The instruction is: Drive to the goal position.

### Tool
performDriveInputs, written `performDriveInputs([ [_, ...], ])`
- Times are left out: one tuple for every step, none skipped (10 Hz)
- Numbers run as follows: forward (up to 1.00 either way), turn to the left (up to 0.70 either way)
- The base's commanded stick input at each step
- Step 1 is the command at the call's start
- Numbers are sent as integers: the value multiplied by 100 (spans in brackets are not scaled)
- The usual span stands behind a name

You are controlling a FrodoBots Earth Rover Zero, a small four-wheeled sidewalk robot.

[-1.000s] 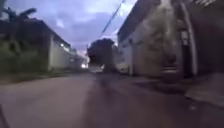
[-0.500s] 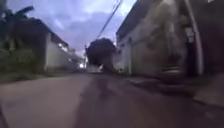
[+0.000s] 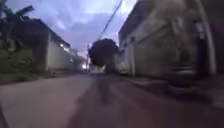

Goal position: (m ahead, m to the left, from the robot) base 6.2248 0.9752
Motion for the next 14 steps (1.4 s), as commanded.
performDriveInputs([
  [70, 0],
  [70, 0],
  [70, 0],
  [70, 0],
  [70, 0],
  [70, 0],
  [70, 0],
  [70, 0],
  [70, 0],
  [70, 0],
  [70, 0],
  [70, 0],
  [70, 0],
  [70, 0],
])
